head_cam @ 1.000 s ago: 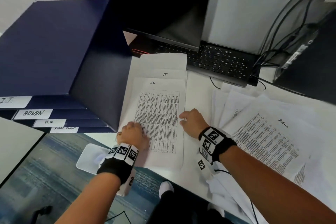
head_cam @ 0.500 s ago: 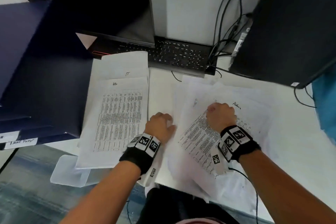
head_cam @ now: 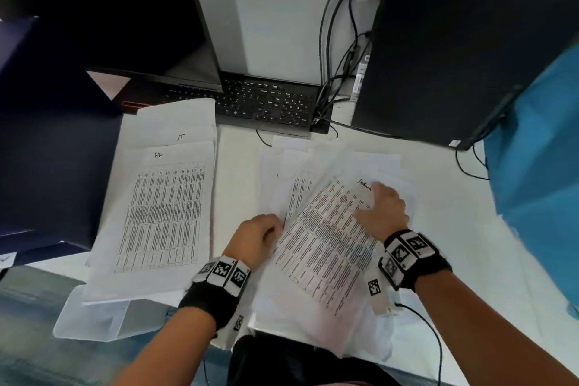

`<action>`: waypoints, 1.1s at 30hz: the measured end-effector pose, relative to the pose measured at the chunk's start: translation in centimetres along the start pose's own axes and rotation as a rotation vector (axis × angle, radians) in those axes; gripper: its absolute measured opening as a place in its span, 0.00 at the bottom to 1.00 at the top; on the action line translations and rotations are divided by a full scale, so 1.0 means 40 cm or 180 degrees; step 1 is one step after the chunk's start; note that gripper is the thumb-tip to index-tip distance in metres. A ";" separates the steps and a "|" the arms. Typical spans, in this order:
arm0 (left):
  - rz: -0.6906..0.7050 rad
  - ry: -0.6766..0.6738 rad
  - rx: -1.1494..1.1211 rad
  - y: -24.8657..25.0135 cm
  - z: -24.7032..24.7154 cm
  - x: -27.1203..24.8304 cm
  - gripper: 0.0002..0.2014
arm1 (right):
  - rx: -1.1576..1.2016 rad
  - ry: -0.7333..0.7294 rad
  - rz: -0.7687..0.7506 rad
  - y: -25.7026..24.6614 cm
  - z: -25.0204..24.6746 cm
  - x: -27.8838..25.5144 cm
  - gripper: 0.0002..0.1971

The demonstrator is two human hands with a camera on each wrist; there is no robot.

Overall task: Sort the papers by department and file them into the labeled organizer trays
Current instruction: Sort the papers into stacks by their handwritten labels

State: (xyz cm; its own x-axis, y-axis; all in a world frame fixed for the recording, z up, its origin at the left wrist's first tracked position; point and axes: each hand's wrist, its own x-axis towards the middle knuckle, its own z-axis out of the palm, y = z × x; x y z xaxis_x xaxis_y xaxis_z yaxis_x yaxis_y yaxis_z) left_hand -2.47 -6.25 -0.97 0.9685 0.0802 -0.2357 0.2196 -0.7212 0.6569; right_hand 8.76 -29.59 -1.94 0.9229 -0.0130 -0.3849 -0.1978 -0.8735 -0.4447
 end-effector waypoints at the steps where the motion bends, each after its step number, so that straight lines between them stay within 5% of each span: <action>1: 0.0081 0.0034 -0.0117 -0.013 0.001 -0.014 0.08 | 0.0042 0.0145 0.0114 0.011 -0.013 0.000 0.42; 4: 0.0185 0.0108 -0.0311 -0.057 -0.003 -0.057 0.17 | 0.0078 0.0198 0.0149 0.047 -0.057 0.011 0.43; 8: 0.0099 0.0108 -0.0395 -0.077 -0.005 -0.091 0.20 | 0.0361 0.0059 -0.0243 0.059 -0.084 0.025 0.14; 12: -0.0270 -0.0302 -0.0375 -0.037 -0.007 -0.082 0.13 | 0.0103 0.0161 -0.0456 0.037 -0.070 0.017 0.20; 16: -0.0206 -0.0282 0.0045 0.006 0.005 -0.042 0.11 | 0.0305 0.0221 -0.0970 0.006 -0.056 0.015 0.14; 18: -0.0312 -0.0165 -0.0003 0.017 0.008 -0.022 0.12 | 0.0471 0.0308 -0.0823 0.000 -0.056 0.021 0.12; 22: -0.0657 0.0176 -0.0693 0.012 -0.009 -0.002 0.23 | 0.1406 0.0373 0.0150 0.018 -0.069 0.033 0.43; 24: -0.0701 0.0211 -0.0959 0.020 -0.014 0.000 0.20 | 0.2112 0.0055 0.0425 0.023 -0.070 0.035 0.37; 28: -0.0641 -0.0229 -0.0611 0.033 -0.004 0.005 0.24 | 0.2622 -0.0433 0.0478 0.028 -0.053 0.037 0.05; 33: -0.0598 0.0116 -0.0460 0.034 -0.002 0.028 0.16 | 0.1001 -0.0398 0.0510 0.065 -0.056 0.050 0.15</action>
State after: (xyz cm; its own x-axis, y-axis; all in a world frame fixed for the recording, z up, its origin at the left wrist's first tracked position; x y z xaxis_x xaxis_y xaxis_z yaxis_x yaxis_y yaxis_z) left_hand -1.07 -7.09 -0.31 0.9121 0.2304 -0.3390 0.4082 -0.5855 0.7004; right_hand 10.82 -32.97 -2.06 0.8284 -0.0609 -0.5569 -0.4462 -0.6728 -0.5901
